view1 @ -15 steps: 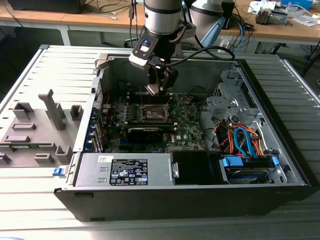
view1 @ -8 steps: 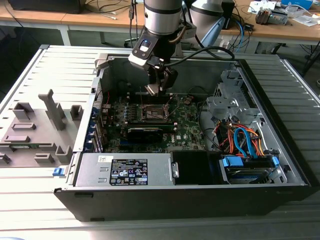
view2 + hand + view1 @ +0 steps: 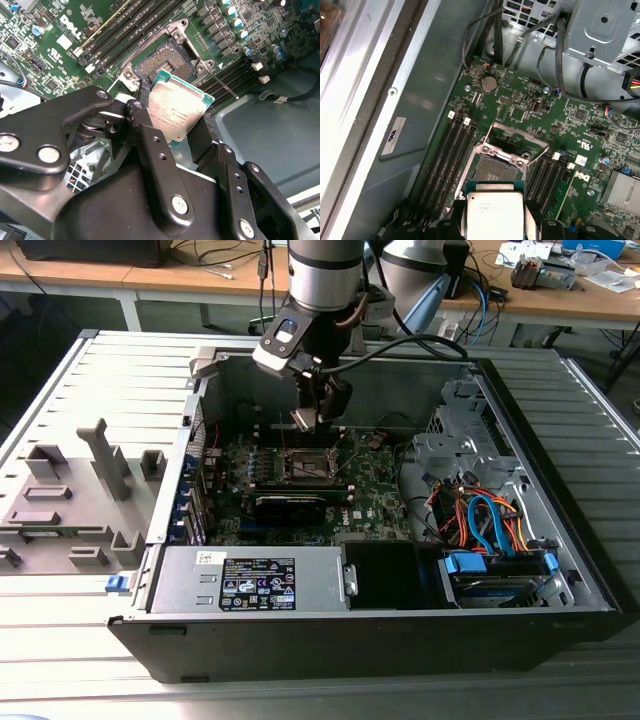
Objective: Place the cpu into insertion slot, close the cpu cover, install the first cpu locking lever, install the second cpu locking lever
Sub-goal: 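Place the cpu into insertion slot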
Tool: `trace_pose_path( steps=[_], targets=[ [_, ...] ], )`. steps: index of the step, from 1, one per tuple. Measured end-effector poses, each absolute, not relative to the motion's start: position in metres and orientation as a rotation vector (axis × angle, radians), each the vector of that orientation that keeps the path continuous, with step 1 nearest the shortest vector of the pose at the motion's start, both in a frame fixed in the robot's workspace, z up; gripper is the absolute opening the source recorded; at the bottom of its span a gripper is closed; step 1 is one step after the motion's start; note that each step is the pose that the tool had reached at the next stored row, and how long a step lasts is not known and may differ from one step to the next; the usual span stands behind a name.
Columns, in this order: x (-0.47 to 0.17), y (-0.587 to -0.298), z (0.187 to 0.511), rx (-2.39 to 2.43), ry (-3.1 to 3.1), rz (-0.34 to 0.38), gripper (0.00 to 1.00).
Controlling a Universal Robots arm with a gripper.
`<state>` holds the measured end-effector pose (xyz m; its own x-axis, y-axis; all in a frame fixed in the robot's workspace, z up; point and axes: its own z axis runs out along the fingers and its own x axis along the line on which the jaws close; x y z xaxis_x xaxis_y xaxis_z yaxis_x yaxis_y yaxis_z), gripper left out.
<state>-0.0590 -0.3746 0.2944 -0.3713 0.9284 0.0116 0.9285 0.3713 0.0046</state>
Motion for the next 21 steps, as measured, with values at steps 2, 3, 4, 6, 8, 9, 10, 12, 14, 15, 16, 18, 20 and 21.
trace_pose_path(
  steps=[2,3,4,6,8,9,10,12,14,15,16,18,20,21],
  targets=[
    [-0.0589,-0.3746,0.2941,-1.781,-2.580,-0.016,0.55],
    [-0.0589,-0.3746,0.2940,-1.788,-2.575,-0.016,0.55],
    [-0.0589,-0.3746,0.2939,-1.794,-2.570,-0.016,0.55],
    [-0.0589,-0.3746,0.2937,-1.808,-2.561,-0.017,0.55],
    [-0.0589,-0.3747,0.2932,-1.835,-2.542,-0.017,0.55],
    [-0.0589,-0.3747,0.2931,-1.841,-2.537,-0.017,0.55],
    [-0.0589,-0.3747,0.2930,-1.850,-2.531,-0.017,0.55],
    [-0.0589,-0.3747,0.2926,-1.873,-2.514,-0.017,0.55],
    [-0.0589,-0.3747,0.2923,-1.885,-2.505,-0.017,0.55],
    [-0.0589,-0.3747,0.2921,-1.895,-2.497,-0.017,0.55],
    [-0.0589,-0.3747,0.2920,-1.901,-2.493,-0.017,0.55],
    [-0.0588,-0.3747,0.2917,-1.919,-2.479,-0.017,0.55],
    [-0.0587,-0.3747,0.2910,-1.948,-2.456,-0.017,0.55],
    [-0.0587,-0.3747,0.2907,-1.963,-2.445,-0.017,0.55]
  ],
)
